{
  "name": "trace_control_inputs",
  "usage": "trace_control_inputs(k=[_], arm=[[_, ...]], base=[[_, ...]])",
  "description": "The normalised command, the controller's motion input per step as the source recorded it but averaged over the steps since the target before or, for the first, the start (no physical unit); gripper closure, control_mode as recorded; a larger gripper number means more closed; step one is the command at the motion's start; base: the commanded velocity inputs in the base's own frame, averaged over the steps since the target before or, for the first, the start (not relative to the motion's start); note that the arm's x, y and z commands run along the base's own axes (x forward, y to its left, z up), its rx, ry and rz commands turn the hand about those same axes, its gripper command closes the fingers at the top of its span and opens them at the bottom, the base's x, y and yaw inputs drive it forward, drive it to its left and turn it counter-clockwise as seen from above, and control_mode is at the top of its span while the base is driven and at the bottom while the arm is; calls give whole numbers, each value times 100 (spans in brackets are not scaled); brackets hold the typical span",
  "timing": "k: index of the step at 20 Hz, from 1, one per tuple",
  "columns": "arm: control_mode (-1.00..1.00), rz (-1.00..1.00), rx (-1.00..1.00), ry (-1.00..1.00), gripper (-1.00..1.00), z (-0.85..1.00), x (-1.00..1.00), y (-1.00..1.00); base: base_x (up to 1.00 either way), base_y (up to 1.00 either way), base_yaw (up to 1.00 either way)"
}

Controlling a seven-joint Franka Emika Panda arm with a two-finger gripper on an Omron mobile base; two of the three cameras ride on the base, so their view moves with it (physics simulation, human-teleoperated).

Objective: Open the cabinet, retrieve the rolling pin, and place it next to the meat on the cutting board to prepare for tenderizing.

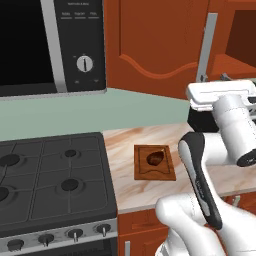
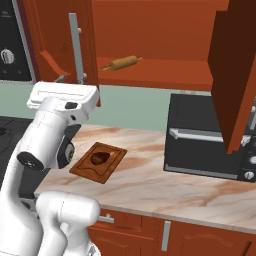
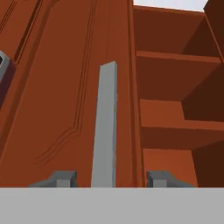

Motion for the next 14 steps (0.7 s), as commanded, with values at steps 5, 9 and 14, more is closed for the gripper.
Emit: trace_control_inputs(k=[5, 9, 14], arm=[[-100, 11, 14, -7, -100, 8, -57, -65], [-100, 19, 11, -2, -100, 9, -51, -85], [-100, 27, 8, 0, -100, 12, -36, -58]], base=[[0, 0, 0], [0, 0, 0], [0, 0, 0]])
